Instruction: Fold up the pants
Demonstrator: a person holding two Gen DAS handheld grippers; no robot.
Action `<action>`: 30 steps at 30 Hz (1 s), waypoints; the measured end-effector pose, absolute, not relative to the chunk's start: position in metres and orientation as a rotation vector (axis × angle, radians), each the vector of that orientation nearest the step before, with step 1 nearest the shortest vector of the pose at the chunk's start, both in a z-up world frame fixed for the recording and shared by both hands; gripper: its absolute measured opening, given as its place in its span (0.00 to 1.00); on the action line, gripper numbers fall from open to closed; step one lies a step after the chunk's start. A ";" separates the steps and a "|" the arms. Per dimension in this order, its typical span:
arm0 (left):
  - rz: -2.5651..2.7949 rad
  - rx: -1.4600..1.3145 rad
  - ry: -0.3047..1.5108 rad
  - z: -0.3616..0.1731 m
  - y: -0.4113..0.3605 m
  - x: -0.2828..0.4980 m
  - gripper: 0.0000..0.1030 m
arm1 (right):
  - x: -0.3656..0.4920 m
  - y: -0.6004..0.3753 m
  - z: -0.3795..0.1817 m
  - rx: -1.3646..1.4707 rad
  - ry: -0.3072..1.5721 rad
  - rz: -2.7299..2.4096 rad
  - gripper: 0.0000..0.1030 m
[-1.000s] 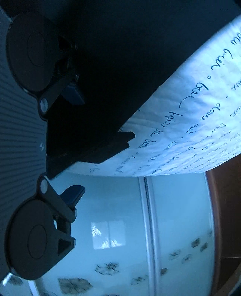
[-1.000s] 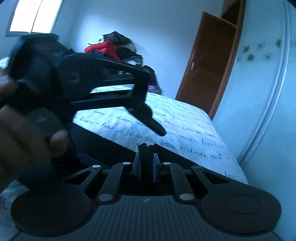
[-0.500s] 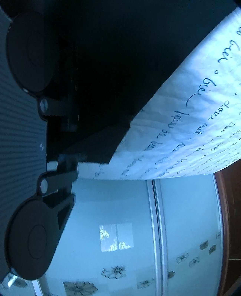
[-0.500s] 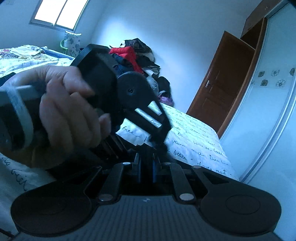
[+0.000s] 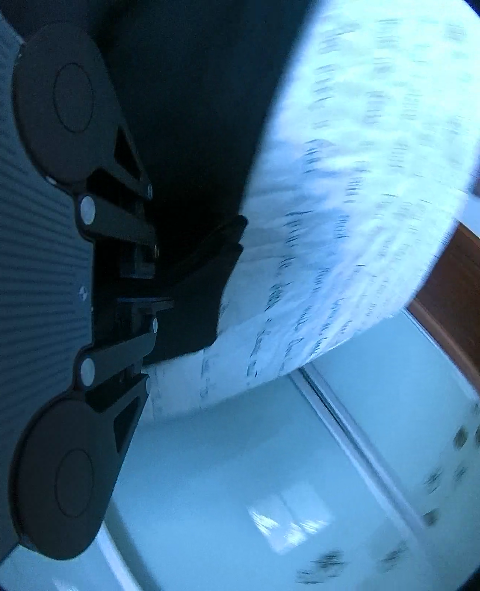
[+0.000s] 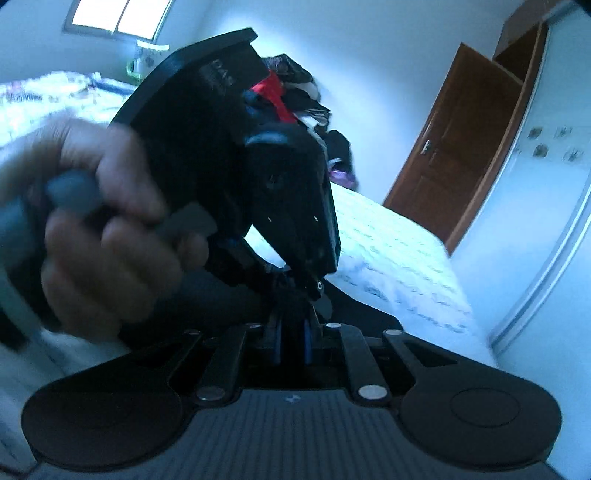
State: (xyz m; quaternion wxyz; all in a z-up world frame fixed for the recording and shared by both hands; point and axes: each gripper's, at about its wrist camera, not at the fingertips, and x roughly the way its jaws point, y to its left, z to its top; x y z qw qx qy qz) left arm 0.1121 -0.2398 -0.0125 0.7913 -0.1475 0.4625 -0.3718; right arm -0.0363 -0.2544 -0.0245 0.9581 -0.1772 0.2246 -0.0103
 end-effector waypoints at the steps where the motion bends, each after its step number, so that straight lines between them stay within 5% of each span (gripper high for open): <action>1: -0.777 -0.247 0.952 -0.008 -0.239 0.109 0.11 | -0.035 -0.252 -0.023 -0.336 0.455 -0.005 0.11; 14: -0.645 0.157 0.735 0.011 -0.193 0.094 0.12 | -0.007 -0.218 -0.021 -0.130 0.471 0.199 0.11; 30: -0.547 0.113 0.727 -0.003 -0.118 0.115 0.13 | 0.035 -0.163 -0.035 -0.134 0.496 0.343 0.11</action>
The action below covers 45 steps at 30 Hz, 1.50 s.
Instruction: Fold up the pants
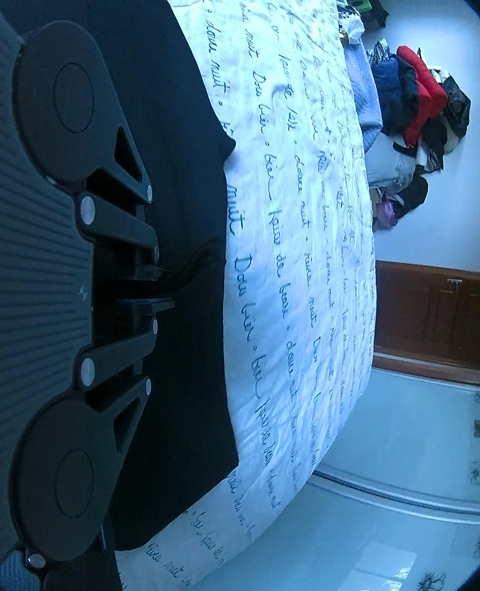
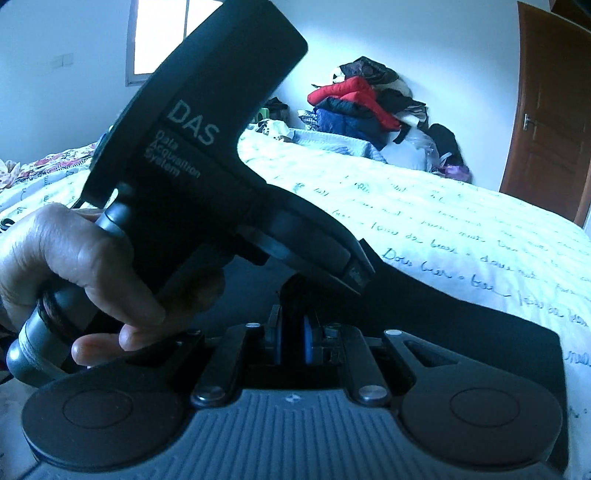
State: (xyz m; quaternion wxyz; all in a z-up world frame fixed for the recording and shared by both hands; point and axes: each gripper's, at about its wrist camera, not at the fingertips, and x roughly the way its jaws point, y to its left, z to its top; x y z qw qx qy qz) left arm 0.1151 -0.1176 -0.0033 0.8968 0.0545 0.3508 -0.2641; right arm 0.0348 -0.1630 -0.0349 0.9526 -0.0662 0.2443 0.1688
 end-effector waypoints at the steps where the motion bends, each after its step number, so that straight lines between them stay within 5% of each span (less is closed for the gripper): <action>1: -0.546 0.106 0.729 -0.004 -0.115 0.116 0.13 | 0.037 -0.162 -0.035 -0.132 0.498 0.345 0.11; 45: -0.478 0.151 0.684 -0.014 -0.096 0.114 0.14 | 0.070 -0.169 -0.042 -0.153 0.541 0.364 0.11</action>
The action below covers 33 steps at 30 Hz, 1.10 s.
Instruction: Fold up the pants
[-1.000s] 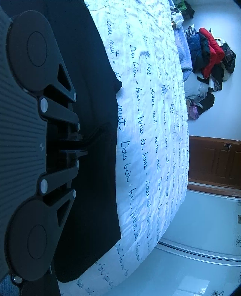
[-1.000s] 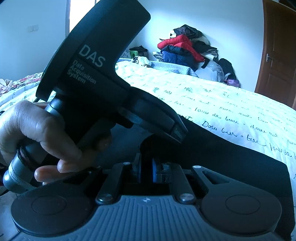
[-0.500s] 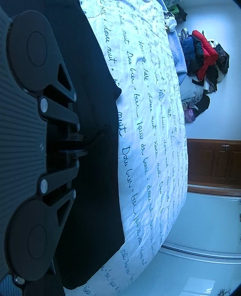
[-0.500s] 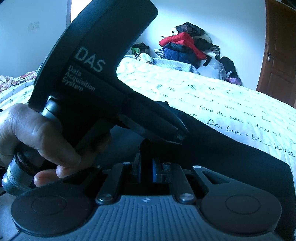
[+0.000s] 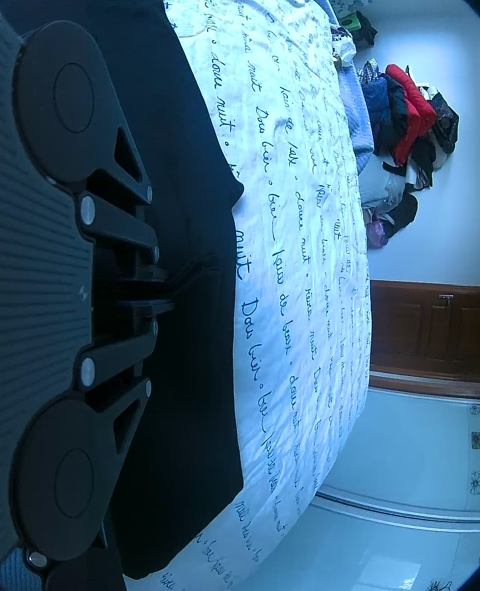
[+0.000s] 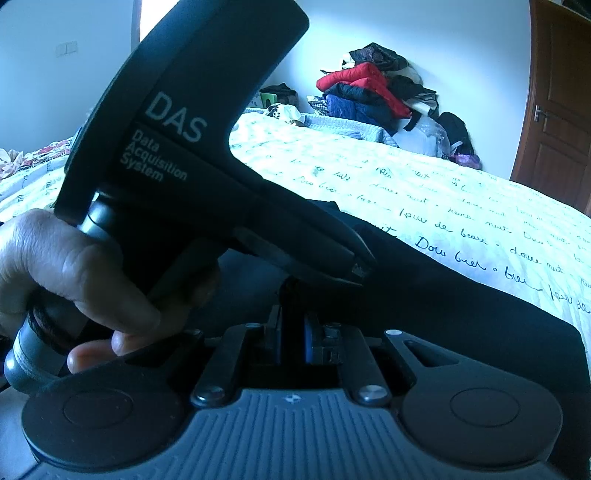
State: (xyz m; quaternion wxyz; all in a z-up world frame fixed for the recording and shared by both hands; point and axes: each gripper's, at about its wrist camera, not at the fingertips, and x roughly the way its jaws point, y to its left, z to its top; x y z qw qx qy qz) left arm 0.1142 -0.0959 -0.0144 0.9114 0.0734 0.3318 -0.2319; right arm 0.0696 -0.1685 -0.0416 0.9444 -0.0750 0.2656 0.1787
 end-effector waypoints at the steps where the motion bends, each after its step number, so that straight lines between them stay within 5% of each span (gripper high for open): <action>1: -0.478 0.146 0.684 -0.016 -0.095 0.115 0.14 | 0.070 -0.169 -0.043 -0.152 0.542 0.364 0.11; 11: -0.461 0.111 0.702 -0.017 -0.089 0.118 0.21 | 0.073 -0.171 -0.046 -0.151 0.552 0.361 0.11; 14: -0.407 0.127 0.680 -0.008 -0.081 0.115 0.31 | 0.072 -0.172 -0.043 -0.140 0.556 0.357 0.13; 19: -0.204 0.162 0.652 0.002 -0.042 0.111 0.54 | 0.061 -0.173 -0.032 -0.130 0.540 0.362 0.37; 24: -0.106 0.084 0.740 0.000 0.007 0.112 0.54 | 0.062 -0.176 -0.025 -0.035 0.553 0.411 0.64; 27: -0.065 0.050 0.743 0.001 0.031 0.100 0.54 | 0.075 -0.175 -0.037 0.013 0.669 0.430 0.65; 33: -0.034 0.009 0.763 0.000 0.066 0.089 0.63 | 0.068 -0.168 -0.023 0.025 0.586 0.429 0.66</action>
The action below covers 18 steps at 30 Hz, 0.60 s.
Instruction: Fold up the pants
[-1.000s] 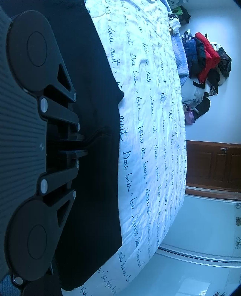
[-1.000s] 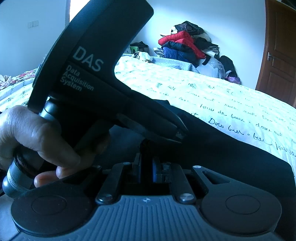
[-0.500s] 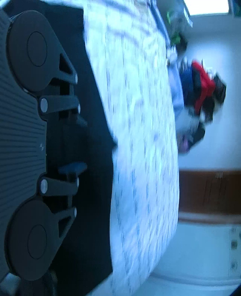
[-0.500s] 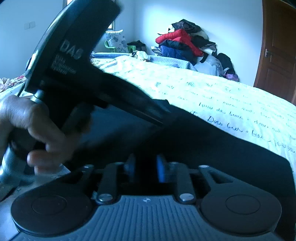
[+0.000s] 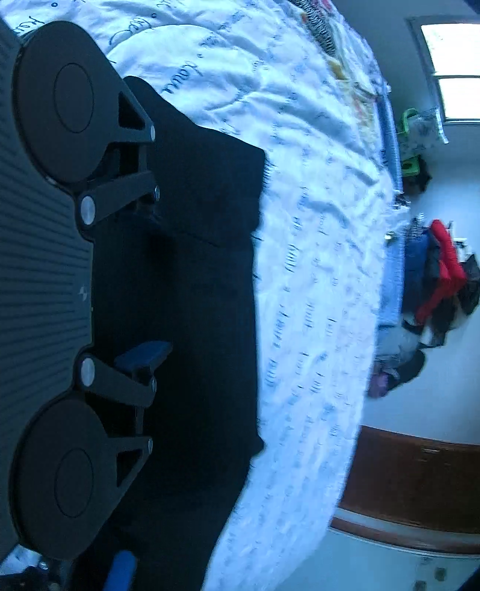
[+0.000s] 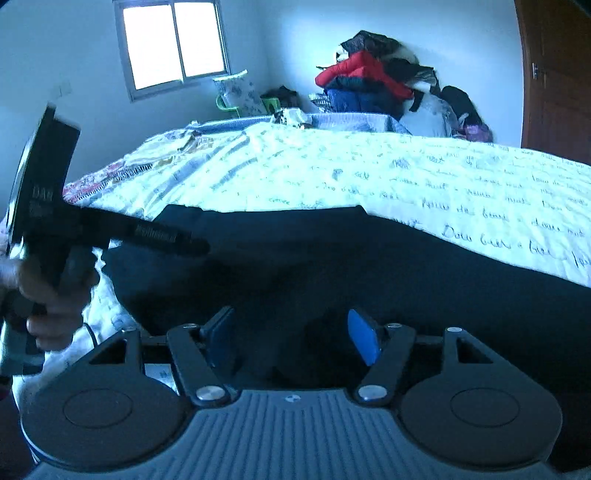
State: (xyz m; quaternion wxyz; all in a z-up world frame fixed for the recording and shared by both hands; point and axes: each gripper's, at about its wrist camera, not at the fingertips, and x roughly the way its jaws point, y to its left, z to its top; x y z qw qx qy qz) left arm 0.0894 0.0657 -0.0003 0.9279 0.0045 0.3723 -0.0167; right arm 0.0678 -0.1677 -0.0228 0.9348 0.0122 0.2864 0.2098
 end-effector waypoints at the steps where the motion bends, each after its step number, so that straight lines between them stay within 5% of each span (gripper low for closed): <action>1: -0.042 0.040 0.768 -0.003 0.064 0.089 0.63 | 0.073 -0.165 -0.027 0.016 0.619 0.435 0.66; 8: 0.011 0.092 0.669 0.012 0.074 0.062 0.67 | 0.076 -0.151 -0.016 0.042 0.618 0.464 0.67; 18: 0.200 -0.287 0.713 0.027 0.193 0.047 0.59 | 0.050 -0.030 -0.004 -0.461 0.422 0.643 0.65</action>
